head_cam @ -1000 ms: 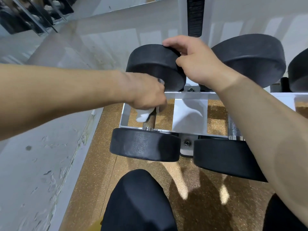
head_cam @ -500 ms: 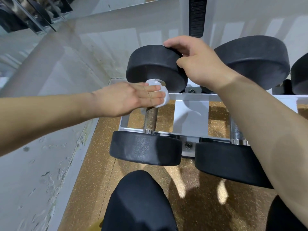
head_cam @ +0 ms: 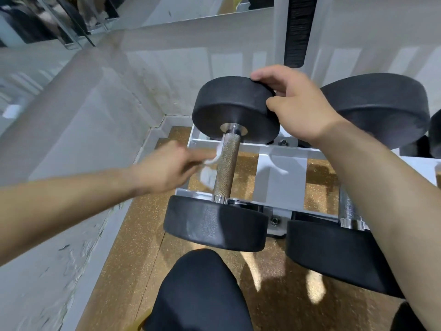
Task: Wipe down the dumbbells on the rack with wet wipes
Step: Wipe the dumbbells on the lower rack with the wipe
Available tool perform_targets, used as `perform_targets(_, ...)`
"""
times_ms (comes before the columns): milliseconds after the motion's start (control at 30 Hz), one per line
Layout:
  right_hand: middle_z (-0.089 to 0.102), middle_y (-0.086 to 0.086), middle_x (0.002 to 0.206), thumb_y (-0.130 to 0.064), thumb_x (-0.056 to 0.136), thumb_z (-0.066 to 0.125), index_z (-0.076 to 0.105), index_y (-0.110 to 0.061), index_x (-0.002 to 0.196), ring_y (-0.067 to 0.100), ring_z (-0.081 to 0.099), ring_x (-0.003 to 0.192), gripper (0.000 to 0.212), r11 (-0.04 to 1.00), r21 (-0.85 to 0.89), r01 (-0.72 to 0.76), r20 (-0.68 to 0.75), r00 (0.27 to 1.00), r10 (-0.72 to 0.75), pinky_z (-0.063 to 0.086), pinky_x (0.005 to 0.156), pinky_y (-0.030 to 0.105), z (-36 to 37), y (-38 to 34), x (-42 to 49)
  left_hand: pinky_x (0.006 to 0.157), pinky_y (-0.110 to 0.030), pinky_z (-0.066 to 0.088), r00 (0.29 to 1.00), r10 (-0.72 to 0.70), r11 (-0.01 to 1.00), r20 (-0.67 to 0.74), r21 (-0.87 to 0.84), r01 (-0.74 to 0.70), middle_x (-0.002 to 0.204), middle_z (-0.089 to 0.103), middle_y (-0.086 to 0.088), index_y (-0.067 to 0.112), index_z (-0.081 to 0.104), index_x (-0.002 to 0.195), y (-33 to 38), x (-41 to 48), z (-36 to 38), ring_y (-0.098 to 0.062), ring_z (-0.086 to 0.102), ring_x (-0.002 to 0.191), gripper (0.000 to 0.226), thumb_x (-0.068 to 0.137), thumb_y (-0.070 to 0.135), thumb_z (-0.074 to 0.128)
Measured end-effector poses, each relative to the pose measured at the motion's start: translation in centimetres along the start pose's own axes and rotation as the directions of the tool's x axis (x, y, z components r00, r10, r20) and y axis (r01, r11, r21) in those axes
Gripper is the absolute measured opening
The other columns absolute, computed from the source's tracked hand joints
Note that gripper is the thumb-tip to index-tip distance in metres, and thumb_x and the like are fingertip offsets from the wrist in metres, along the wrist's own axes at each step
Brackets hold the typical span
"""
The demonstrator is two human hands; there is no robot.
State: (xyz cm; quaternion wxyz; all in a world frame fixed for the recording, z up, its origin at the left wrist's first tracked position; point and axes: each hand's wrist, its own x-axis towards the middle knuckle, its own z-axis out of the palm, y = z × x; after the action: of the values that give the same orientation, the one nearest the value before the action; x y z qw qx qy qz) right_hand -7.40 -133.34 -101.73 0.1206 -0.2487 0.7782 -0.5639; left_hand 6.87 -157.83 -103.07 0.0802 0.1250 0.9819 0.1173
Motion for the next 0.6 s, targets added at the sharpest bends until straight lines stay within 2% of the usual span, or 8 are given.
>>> perform_targets(33,0.063,-0.018,0.130,0.010,0.086,0.041,0.061,-0.036,0.124,-0.002,0.053,0.127,0.063,1.000,-0.005,-0.002,-0.002,1.000,0.002,0.040,0.115,0.028,0.0,0.0,0.0,0.067,-0.030,0.056,0.986,-0.157,0.928,0.049,-0.335,0.164,0.083,0.072,0.004,0.036,0.065,0.131,0.8,-0.9,0.8,-0.004,0.060,0.061,0.035,0.104,0.017,0.054)
perform_targets(67,0.063,-0.019,0.130,0.009,0.086,0.042,0.061,-0.038,0.123,-0.002,0.053,0.127,0.063,1.000,-0.005,-0.006,-0.006,1.000,0.006,0.040,0.114,0.028,0.1,0.0,-0.1,0.071,-0.028,0.057,0.949,-0.281,0.703,0.144,-0.642,0.305,0.086,0.074,0.004,0.029,0.070,0.125,1.6,-1.4,1.5,-0.004,0.064,0.069,0.032,0.105,0.012,0.053)
perform_targets(100,0.063,-0.020,0.130,0.009,0.087,0.042,0.061,-0.040,0.122,-0.002,0.053,0.127,0.063,1.000,0.000,-0.010,-0.011,1.000,0.010,0.041,0.114,0.028,0.1,0.0,-0.1,0.073,-0.026,0.058,0.901,-0.357,0.420,0.247,-0.819,0.391,0.091,0.076,0.001,0.021,0.073,0.121,2.1,-1.5,1.8,-0.008,0.069,0.075,0.031,0.104,0.007,0.051)
perform_targets(133,0.063,-0.020,0.129,0.009,0.087,0.042,0.061,-0.041,0.120,-0.001,0.053,0.127,0.063,1.000,0.007,-0.013,-0.016,1.000,0.013,0.041,0.113,0.029,0.1,0.0,-0.1,0.076,-0.027,0.061,0.871,-0.370,0.195,0.325,-0.889,0.415,0.098,0.077,-0.007,0.013,0.073,0.119,2.3,-1.3,2.0,-0.014,0.073,0.081,0.030,0.104,0.003,0.049)
perform_targets(200,0.064,-0.021,0.127,0.008,0.086,0.043,0.060,-0.045,0.115,-0.001,0.054,0.126,0.063,1.000,0.014,-0.013,-0.022,1.000,0.013,0.043,0.112,0.032,0.1,0.0,-0.2,0.083,-0.033,0.063,0.848,-0.350,-0.023,0.397,-0.909,0.416,0.111,0.075,-0.019,0.003,0.069,0.123,2.4,-0.3,1.9,-0.022,0.076,0.089,0.030,0.103,0.000,0.046)
perform_targets(333,0.064,-0.020,0.126,0.009,0.086,0.043,0.061,-0.041,0.116,-0.002,0.055,0.124,0.062,1.000,-0.001,-0.009,-0.027,1.000,0.009,0.043,0.110,0.026,0.1,-0.2,-0.2,0.077,-0.030,0.063,0.792,-0.476,-0.159,0.382,-0.923,0.350,0.097,0.076,-0.015,-0.003,0.065,0.119,2.7,3.2,1.9,-0.019,0.075,0.080,0.027,0.104,-0.001,0.043)
perform_targets(467,0.064,-0.020,0.125,0.010,0.086,0.043,0.061,-0.040,0.117,-0.004,0.055,0.124,0.062,1.000,-0.019,-0.004,-0.038,0.999,0.003,0.041,0.108,0.021,0.2,-0.2,-0.2,0.075,-0.030,0.063,0.766,-0.500,-0.246,0.405,-0.914,0.323,0.105,0.072,-0.017,-0.004,0.061,0.125,2.8,5.4,2.2,-0.020,0.072,0.083,0.028,0.105,0.001,0.042)
perform_targets(600,0.064,-0.019,0.127,0.010,0.086,0.044,0.059,-0.041,0.117,-0.003,0.054,0.125,0.061,1.000,-0.022,-0.002,-0.028,1.000,0.001,0.040,0.110,0.021,0.1,-0.2,-0.1,0.086,-0.035,0.061,0.792,-0.264,-0.116,0.551,-0.833,0.541,0.106,0.073,-0.020,-0.009,0.065,0.122,1.8,2.7,3.0,-0.022,0.075,0.085,0.034,0.091,0.000,0.055)
